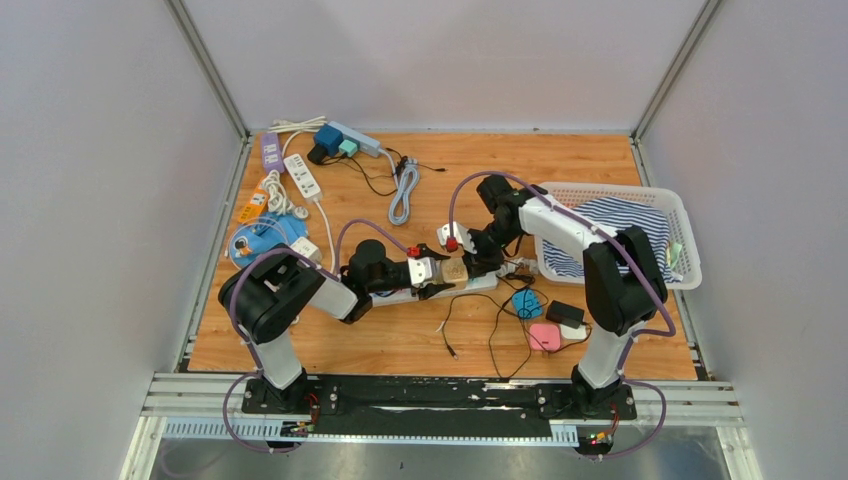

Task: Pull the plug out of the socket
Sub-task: Remove the plug from the socket.

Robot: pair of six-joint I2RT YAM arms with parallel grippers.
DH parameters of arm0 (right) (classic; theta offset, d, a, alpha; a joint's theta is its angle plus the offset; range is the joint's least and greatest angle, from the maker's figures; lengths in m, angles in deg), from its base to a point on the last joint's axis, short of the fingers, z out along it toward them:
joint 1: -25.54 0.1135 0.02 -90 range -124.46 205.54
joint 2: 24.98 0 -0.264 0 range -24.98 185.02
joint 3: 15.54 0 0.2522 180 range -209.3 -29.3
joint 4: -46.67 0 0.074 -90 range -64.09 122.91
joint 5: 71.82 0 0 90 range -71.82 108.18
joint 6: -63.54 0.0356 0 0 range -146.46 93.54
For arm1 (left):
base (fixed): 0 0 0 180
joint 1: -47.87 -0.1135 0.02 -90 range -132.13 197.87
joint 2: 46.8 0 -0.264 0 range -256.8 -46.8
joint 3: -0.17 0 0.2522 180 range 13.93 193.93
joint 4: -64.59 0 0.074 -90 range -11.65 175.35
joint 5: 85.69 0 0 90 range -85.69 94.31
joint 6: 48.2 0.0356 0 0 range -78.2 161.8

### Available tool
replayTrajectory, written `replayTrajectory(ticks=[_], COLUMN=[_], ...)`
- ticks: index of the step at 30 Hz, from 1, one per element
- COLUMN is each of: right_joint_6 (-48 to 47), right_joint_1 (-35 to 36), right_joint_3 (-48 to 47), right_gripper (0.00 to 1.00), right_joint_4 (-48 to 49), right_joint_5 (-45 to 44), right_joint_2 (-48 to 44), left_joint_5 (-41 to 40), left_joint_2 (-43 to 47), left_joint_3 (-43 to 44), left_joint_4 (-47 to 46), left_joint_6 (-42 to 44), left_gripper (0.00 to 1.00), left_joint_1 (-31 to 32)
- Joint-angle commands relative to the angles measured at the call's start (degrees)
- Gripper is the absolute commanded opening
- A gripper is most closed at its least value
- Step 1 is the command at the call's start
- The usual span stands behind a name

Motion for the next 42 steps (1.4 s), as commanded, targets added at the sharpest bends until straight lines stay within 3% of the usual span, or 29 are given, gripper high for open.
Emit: replayTrajectory(ticks=[1, 6, 8, 10, 13, 19, 23, 25, 28, 31, 38, 42], right_joint_6=[2.68, 8.95, 4.13, -6.60, -11.18, 6.57, 9.12, 5.28, -8.31, -11.43, 8.78, 6.32], right_joint_1=[1.70, 0.91, 0.91, 1.16, 2.10, 1.92, 0.72, 0.56, 0.79, 1.70, 1.00, 0.12], right_joint_3=[0.06, 0.30, 0.74, 0.41, 0.09, -0.94, 0.10, 0.53, 0.02, -0.34, -1.38, -0.40], right_gripper=[0.00, 0.00, 0.00, 0.00, 0.00, 0.00, 0.00, 0.00, 0.00, 0.00, 0.00, 0.02], right_joint_4=[-2.99, 3.57, -0.83, -8.88, -12.91, 0.51, 3.44, -0.15, -10.77, -13.45, 1.49, 0.35], right_joint_5=[8.60, 3.20, 8.04, 13.82, 14.60, 5.44, 4.19, 7.04, 13.90, 14.55, 4.22, 5.51], right_joint_2=[-0.36, 0.60, -0.04, -0.32, 0.01, 0.98, 0.13, -0.08, -0.06, 0.35, 0.68, 0.13], left_joint_5=[-2.48, -2.49, -2.53, -2.73, -2.99, -3.02, -3.21, -3.48, -4.00, -4.04, -3.98, -4.26], left_joint_2=[-1.94, -1.79, -1.77, -1.80, -1.77, -1.66, -1.75, -1.81, -1.75, -1.68, -1.58, -1.59], left_joint_3=[0.00, 0.00, 0.00, 0.00, 0.04, 0.00, 0.00, 0.00, 0.00, -0.09, -0.17, -0.09], left_joint_4=[6.80, 6.99, 6.98, 6.98, 6.98, 6.98, 6.98, 6.91, 6.89, 6.89, 6.90, 6.81], left_joint_6=[2.91, 2.94, 2.91, 2.83, 2.81, 2.77, 2.74, 2.64, 2.54, 2.56, 2.58, 2.45], left_gripper=[0.05, 0.04, 0.04, 0.04, 0.05, 0.05, 0.05, 0.05, 0.05, 0.05, 0.05, 0.05], left_joint_1=[0.81, 0.81, 0.81, 0.81, 0.81, 0.81, 0.81, 0.81, 0.81, 0.81, 0.81, 0.81])
